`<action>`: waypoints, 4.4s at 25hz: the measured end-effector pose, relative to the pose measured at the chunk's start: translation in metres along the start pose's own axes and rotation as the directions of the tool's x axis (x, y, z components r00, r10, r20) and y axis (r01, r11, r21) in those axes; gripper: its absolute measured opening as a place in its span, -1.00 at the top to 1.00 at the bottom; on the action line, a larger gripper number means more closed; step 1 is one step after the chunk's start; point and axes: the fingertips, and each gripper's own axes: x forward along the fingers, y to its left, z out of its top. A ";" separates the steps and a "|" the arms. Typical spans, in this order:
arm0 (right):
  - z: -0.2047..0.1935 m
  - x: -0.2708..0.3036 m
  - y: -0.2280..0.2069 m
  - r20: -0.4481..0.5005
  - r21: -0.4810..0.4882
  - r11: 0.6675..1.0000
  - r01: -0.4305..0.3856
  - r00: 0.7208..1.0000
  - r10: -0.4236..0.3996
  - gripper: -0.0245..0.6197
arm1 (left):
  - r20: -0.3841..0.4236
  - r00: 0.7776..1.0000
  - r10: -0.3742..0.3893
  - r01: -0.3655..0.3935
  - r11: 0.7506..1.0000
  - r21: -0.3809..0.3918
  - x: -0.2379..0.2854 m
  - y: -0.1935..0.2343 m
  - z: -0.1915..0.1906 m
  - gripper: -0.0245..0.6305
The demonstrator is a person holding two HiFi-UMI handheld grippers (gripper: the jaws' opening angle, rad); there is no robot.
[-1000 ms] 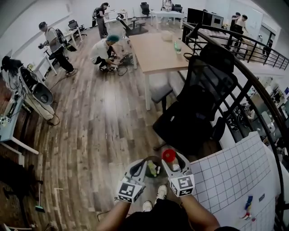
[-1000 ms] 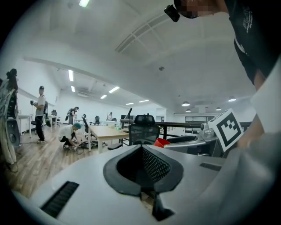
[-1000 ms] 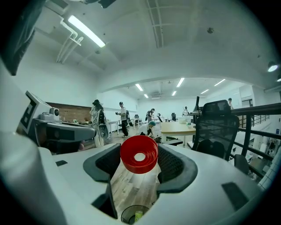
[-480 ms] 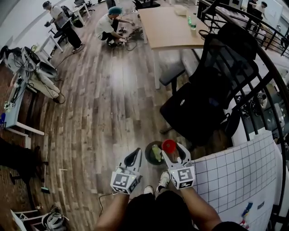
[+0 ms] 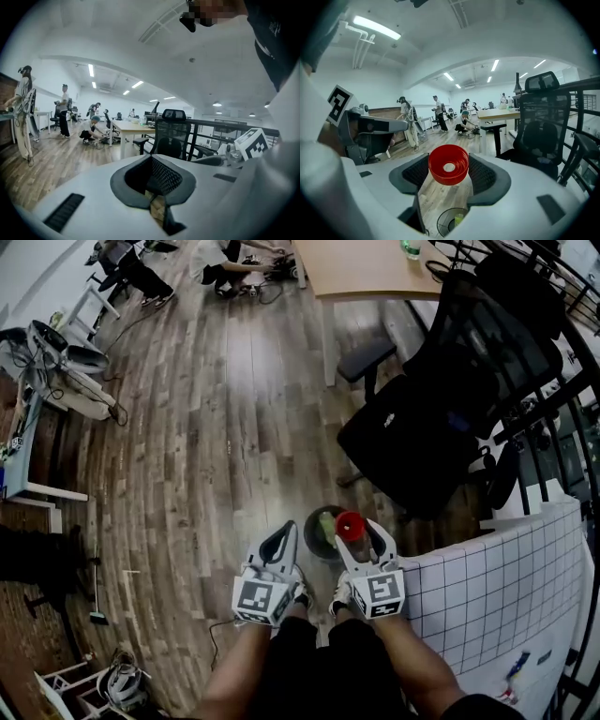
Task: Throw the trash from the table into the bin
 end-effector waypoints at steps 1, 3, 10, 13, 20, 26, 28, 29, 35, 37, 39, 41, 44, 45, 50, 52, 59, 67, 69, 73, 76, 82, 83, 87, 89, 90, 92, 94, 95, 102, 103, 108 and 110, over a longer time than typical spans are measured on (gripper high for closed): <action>-0.003 0.006 0.000 -0.004 0.004 1.000 0.006 1.000 -0.006 0.05 | -0.007 1.000 -0.005 0.005 1.000 -0.001 0.004 0.004 -0.006 0.87; -0.012 0.013 0.000 -0.018 0.011 1.000 0.017 1.000 -0.016 0.05 | -0.024 1.000 -0.019 0.019 1.000 -0.006 0.009 0.009 -0.019 0.87; -0.060 0.026 0.013 -0.105 0.048 0.998 0.043 0.994 -0.038 0.05 | -0.090 0.995 -0.053 0.050 0.998 -0.038 0.012 0.020 -0.066 0.87; -0.082 0.031 0.015 -0.137 0.055 0.998 0.044 0.990 -0.036 0.05 | -0.117 0.992 -0.053 0.048 0.998 -0.046 0.015 0.022 -0.085 0.87; -0.128 0.056 0.022 -0.216 0.002 1.000 0.003 0.976 -0.003 0.05 | -0.152 0.986 -0.063 0.055 0.997 -0.056 0.021 0.030 -0.123 0.87; -0.150 0.072 0.028 -0.241 0.001 0.998 -0.057 0.969 0.056 0.05 | -0.174 0.982 -0.070 0.061 0.996 -0.059 0.019 0.036 -0.139 0.87; -0.153 0.075 0.028 -0.252 0.005 0.998 -0.055 0.966 0.054 -0.03 | -0.179 0.981 -0.070 0.060 0.996 -0.061 0.019 0.038 -0.141 0.87; -0.154 0.077 0.026 -0.258 0.004 0.999 -0.051 0.965 0.050 -0.06 | -0.180 0.981 -0.069 0.058 0.996 -0.063 0.020 0.038 -0.141 0.87; -0.153 0.073 0.017 -0.260 0.007 1.000 -0.017 0.965 0.018 -0.11 | -0.182 0.981 -0.070 0.060 0.996 -0.060 0.022 0.038 -0.141 0.87; -0.149 0.069 0.015 -0.259 0.004 1.000 -0.011 0.966 0.012 -0.11 | -0.180 0.981 -0.070 0.060 0.996 -0.060 0.023 0.037 -0.138 0.87; -0.145 0.065 0.015 -0.257 -0.001 1.000 -0.014 0.966 0.014 -0.11 | -0.178 0.981 -0.073 0.063 0.996 -0.060 0.023 0.036 -0.135 0.87; -0.139 0.061 0.016 -0.250 -0.006 1.000 -0.019 0.968 0.017 -0.11 | -0.173 0.982 -0.076 0.067 0.996 -0.058 0.023 0.034 -0.131 0.87; -0.126 0.051 0.019 -0.233 -0.010 1.000 -0.021 0.972 0.018 -0.11 | -0.163 0.983 -0.080 0.071 0.996 -0.058 0.021 0.027 -0.120 0.87; -0.119 0.046 0.020 -0.225 -0.012 1.000 -0.022 0.974 0.018 -0.10 | -0.160 0.984 -0.083 0.074 0.996 -0.058 0.019 0.025 -0.116 0.87; -0.075 0.031 0.032 -0.167 -0.044 0.999 -0.028 0.986 0.020 -0.10 | -0.138 0.986 -0.098 0.093 0.995 -0.044 0.010 0.014 -0.087 0.87; -0.057 0.025 0.037 -0.143 -0.056 0.998 -0.033 0.989 0.025 -0.10 | -0.128 0.986 -0.105 0.101 0.994 -0.036 0.005 0.008 -0.075 0.87; 0.002 0.005 0.056 -0.058 -0.114 0.993 -0.028 0.998 0.021 0.02 | -0.064 0.991 -0.116 0.116 0.993 -0.003 -0.014 0.001 -0.028 0.87; 0.044 -0.020 0.065 0.060 -0.151 0.988 0.033 0.998 -0.024 0.57 | 0.018 0.991 -0.134 0.133 0.990 0.037 -0.029 -0.005 0.014 0.87; 0.053 -0.027 0.061 0.102 -0.159 0.985 0.063 0.994 -0.047 0.77 | 0.031 0.989 -0.142 0.140 0.989 0.048 -0.030 -0.011 0.020 0.87; 0.070 -0.036 0.072 0.164 -0.168 0.981 0.099 0.984 -0.071 0.85 | 0.060 0.985 -0.161 0.157 0.986 0.062 -0.046 -0.012 0.028 0.87; 0.089 -0.039 0.067 0.200 -0.170 0.980 0.106 0.977 -0.071 0.85 | 0.079 0.983 -0.167 0.162 0.985 0.062 -0.042 -0.016 0.041 0.87; 0.094 -0.048 0.073 0.228 -0.174 0.978 0.118 0.971 -0.077 0.85 | 0.143 0.975 -0.171 0.164 0.985 0.059 -0.057 -0.021 0.053 0.87; 0.095 -0.048 0.073 0.233 -0.174 0.978 0.117 0.970 -0.074 0.85 | 0.152 0.975 -0.164 0.155 0.986 0.066 -0.058 -0.021 0.056 0.87; 0.102 -0.052 0.070 0.262 -0.166 0.980 0.110 0.963 -0.064 0.85 | 0.190 0.969 -0.157 0.146 0.987 0.070 -0.061 -0.024 0.068 0.87; 0.103 -0.058 0.066 0.267 -0.164 0.980 0.109 0.962 -0.063 0.85 | 0.190 0.969 -0.156 0.145 0.987 0.074 -0.062 -0.031 0.068 0.87; 0.103 -0.063 0.065 0.264 -0.163 0.981 0.110 0.963 -0.064 0.85 | 0.186 0.970 -0.153 0.141 0.987 0.079 -0.063 -0.035 0.067 0.87; 0.104 -0.072 0.062 0.266 -0.160 0.981 0.113 0.962 -0.067 0.85 | 0.183 0.972 -0.145 0.132 0.988 0.082 -0.065 -0.039 0.065 0.87; 0.107 -0.081 0.060 0.275 -0.157 0.980 0.121 0.959 -0.074 0.85 | 0.185 0.973 -0.141 0.128 0.989 0.079 -0.063 -0.042 0.064 0.87; 0.108 -0.086 0.058 0.279 -0.153 0.980 0.126 0.957 -0.080 0.85 | 0.185 0.972 -0.145 0.132 0.988 0.078 -0.061 -0.045 0.065 0.87; 0.104 -0.126 0.052 0.302 -0.114 0.959 0.260 0.928 -0.216 0.85 | 0.170 0.934 -0.315 0.294 0.946 0.136 -0.059 -0.080 0.071 0.87; 0.101 -0.133 0.052 0.303 -0.103 0.952 0.287 0.921 -0.245 0.85 | 0.169 0.924 -0.343 0.321 0.936 0.141 -0.060 -0.085 0.072 0.87; 0.086 -0.177 0.040 0.300 -0.018 0.885 0.466 0.847 -0.440 0.85 | 0.137 0.851 -0.506 0.484 0.859 0.168 -0.061 -0.121 0.071 0.87; 0.076 -0.190 0.027 0.299 0.016 0.844 0.537 0.802 -0.516 0.85 | 0.128 0.812 -0.569 0.547 0.819 0.173 -0.053 -0.136 0.069 0.87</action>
